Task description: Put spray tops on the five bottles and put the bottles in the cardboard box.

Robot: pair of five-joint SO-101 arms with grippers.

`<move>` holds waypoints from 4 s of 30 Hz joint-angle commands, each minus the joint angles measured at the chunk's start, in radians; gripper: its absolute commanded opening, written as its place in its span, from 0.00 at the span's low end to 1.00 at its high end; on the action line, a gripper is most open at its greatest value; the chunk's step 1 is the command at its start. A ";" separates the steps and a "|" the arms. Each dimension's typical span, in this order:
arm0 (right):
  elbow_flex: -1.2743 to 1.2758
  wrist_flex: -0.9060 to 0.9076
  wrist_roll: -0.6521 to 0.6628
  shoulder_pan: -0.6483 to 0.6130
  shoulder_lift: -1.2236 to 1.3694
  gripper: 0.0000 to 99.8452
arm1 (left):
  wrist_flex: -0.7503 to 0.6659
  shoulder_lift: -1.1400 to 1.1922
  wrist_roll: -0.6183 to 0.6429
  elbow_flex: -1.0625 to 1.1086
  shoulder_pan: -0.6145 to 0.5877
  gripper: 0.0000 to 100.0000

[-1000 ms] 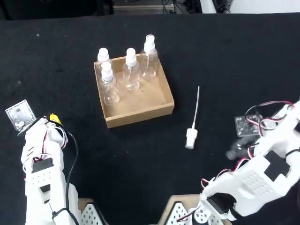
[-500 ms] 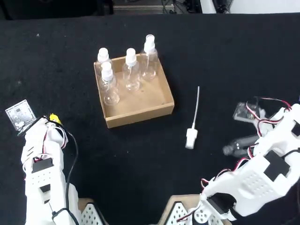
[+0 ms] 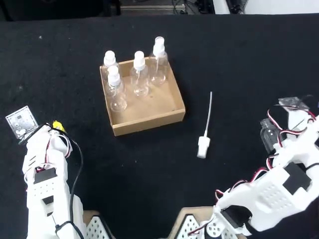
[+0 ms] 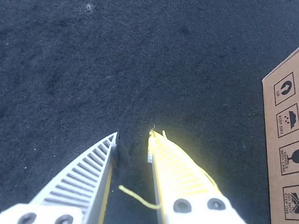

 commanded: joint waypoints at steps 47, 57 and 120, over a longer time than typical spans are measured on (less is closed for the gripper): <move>0.093 -0.470 -0.402 -0.184 -0.295 0.01 | -0.023 -0.015 -0.012 -0.005 0.015 0.09; 0.341 -1.043 -0.783 -0.281 -0.377 0.01 | -0.023 -0.015 -0.012 -0.005 0.015 0.09; 0.707 -2.217 -0.954 -0.305 0.025 0.30 | -0.023 -0.015 -0.012 -0.010 0.015 0.09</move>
